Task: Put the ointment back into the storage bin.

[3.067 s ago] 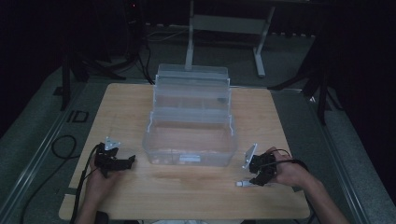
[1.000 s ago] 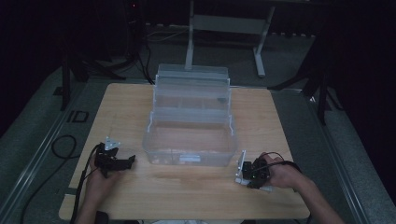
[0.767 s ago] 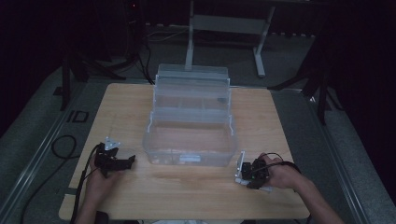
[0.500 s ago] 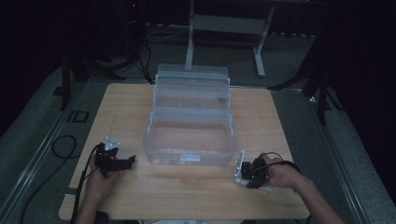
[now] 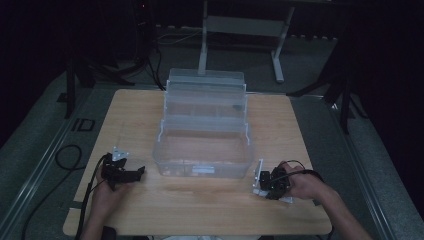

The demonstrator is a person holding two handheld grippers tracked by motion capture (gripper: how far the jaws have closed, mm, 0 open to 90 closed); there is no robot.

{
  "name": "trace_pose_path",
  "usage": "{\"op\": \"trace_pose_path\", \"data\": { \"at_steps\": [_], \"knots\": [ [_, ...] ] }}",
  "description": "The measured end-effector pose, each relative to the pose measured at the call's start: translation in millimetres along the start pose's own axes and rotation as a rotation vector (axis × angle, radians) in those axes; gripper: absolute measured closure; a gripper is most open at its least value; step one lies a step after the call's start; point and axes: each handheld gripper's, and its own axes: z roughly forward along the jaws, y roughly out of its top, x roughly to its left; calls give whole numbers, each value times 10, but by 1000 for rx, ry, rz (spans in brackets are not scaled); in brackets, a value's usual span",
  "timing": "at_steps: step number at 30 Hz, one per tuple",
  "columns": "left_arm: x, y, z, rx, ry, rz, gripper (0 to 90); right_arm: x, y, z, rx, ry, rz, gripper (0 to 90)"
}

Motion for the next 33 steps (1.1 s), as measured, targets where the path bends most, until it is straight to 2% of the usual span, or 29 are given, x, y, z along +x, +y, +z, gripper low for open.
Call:
{"op": "trace_pose_path", "data": {
  "at_steps": [25, 33],
  "knots": [
    [0, 0, 0, 0, 0, 0, 82, -75, 4, -389, -27, -35, -11, 707],
    [0, 0, 0, 0, 0, 0, 82, -95, 7, -518, -20, -47, -10, 707]
  ]
}}
